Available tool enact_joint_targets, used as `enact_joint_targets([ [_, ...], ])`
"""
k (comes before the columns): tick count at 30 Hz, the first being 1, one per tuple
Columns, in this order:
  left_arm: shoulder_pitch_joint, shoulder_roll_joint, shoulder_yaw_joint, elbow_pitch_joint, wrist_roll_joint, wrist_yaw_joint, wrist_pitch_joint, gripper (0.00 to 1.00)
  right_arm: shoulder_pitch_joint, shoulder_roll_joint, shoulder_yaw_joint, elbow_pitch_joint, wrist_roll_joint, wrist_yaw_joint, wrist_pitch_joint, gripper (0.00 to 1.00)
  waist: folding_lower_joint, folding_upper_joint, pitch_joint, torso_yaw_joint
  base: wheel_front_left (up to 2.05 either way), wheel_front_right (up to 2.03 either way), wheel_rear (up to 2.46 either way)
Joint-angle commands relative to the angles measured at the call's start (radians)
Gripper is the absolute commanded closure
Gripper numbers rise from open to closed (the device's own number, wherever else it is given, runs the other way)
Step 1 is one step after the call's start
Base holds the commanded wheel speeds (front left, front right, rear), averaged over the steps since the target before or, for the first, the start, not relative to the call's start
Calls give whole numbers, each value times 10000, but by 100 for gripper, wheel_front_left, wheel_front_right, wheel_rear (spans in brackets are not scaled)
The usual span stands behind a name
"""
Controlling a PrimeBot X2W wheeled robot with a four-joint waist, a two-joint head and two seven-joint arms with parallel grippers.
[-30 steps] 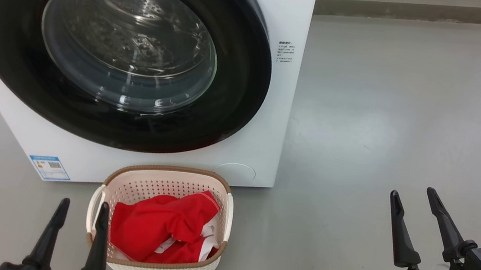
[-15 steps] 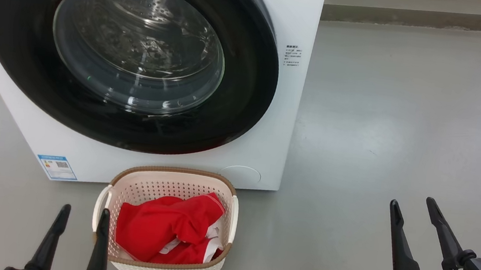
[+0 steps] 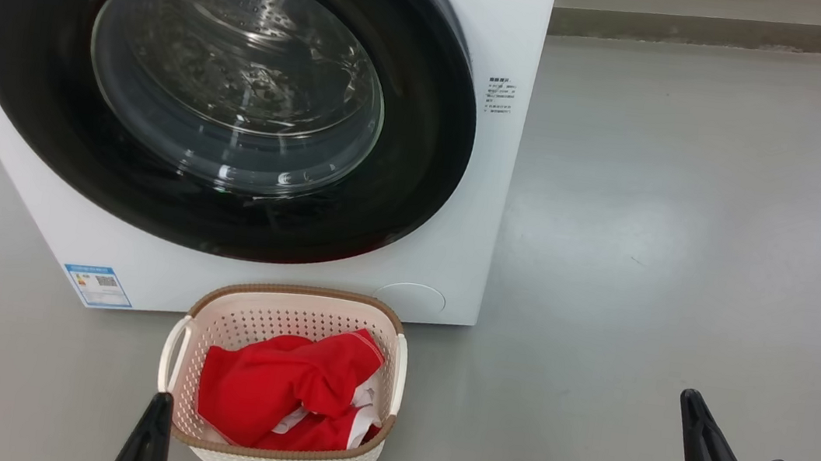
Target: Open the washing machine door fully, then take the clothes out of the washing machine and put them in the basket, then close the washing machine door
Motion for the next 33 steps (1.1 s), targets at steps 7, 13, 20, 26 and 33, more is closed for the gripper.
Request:
enact_joint_targets([
  [7,-142,-2,140,-73,-876,-78,244,100,-209,-31,-46,-154,877,-2,243,100,13,0,-2,23,0,0,0],
  [13,-270,-13,225,23,-1661,-146,444,100,-304,-32,-83,-115,1642,-5,446,100,1,0,30,44,0,0,0],
  [20,-393,-24,313,116,-2452,-214,648,100,-392,-33,-121,-81,2409,-7,653,100,0,0,46,64,0,0,0],
  [26,-498,-34,389,195,-3128,-272,825,100,-466,-35,-154,-53,3067,-9,830,100,0,0,58,82,0,0,0],
  [33,-603,-44,466,273,-3805,-331,1001,100,-540,-36,-187,-25,3724,-10,1007,100,0,0,71,100,0,0,0],
])
